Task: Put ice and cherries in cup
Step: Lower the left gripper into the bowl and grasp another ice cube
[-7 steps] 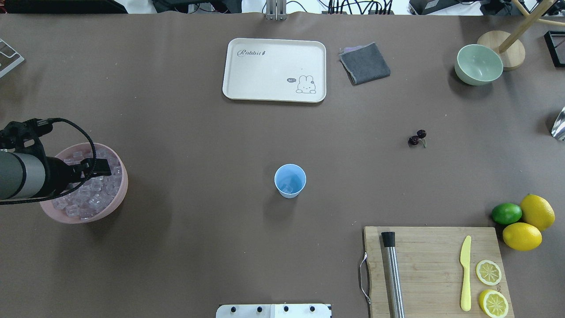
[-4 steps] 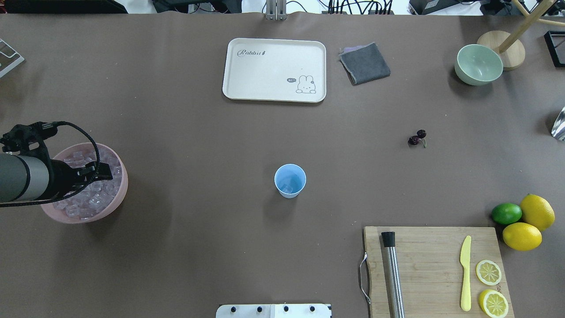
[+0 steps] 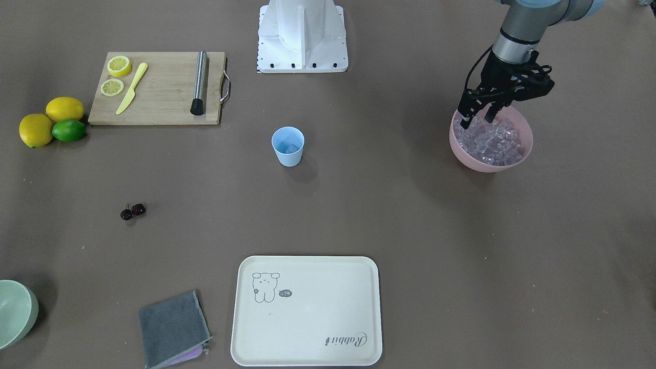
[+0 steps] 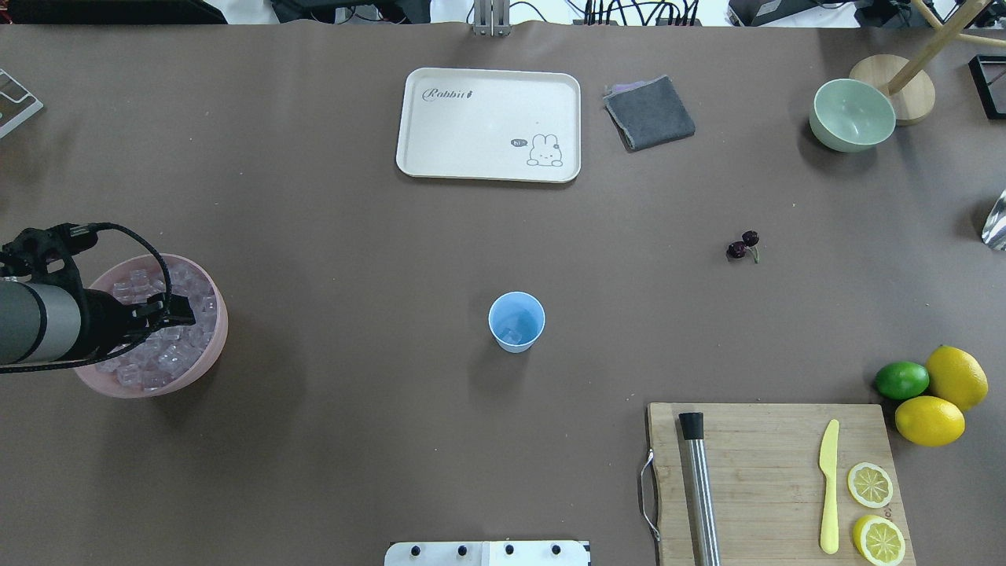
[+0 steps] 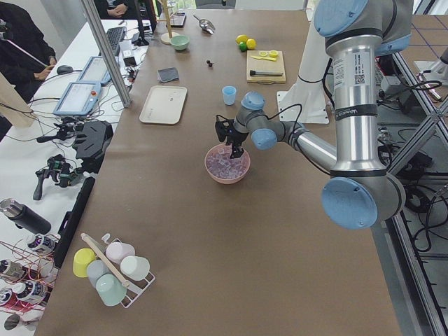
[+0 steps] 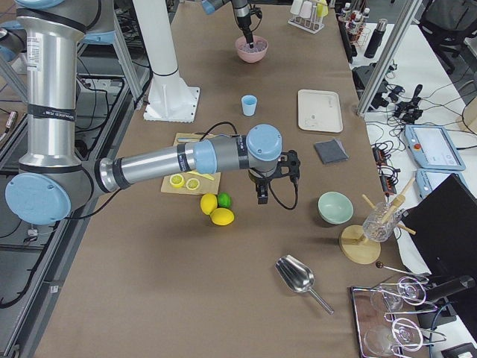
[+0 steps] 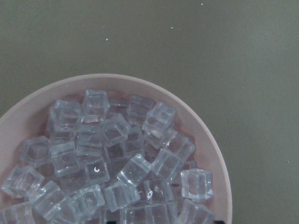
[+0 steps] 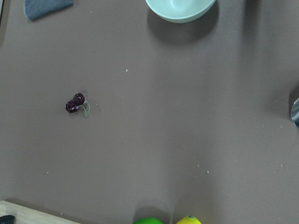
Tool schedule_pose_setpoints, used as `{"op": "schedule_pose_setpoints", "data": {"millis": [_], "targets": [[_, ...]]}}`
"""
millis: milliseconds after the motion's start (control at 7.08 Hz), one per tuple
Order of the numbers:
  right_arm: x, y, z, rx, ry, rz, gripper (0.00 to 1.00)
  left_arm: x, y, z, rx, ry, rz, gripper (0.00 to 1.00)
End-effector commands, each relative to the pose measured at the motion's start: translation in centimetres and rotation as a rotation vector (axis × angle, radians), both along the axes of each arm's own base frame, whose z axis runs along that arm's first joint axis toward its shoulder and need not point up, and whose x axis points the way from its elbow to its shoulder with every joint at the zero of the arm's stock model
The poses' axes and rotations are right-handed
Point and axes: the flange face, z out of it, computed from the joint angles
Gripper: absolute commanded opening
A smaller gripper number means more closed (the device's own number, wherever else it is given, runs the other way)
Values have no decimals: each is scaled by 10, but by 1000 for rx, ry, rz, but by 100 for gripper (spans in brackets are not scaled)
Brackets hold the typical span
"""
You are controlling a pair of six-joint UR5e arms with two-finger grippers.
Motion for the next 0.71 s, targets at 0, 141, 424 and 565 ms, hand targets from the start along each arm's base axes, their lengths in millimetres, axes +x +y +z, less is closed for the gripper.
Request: {"op": "schedule_pose_setpoints", "data": {"millis": [0, 141, 424, 565], "targets": [[0, -1, -1, 4, 2, 0, 100, -6, 5, 8, 5, 7, 2, 75], [0, -1, -1, 5, 2, -1, 100, -1, 7, 11, 0, 0, 13, 75], [0, -2, -2, 9, 2, -1, 100, 3, 11, 10, 0, 3, 26, 75], [0, -2, -3, 11, 1, -1, 100, 8, 15, 13, -2, -1, 40, 75]]}}
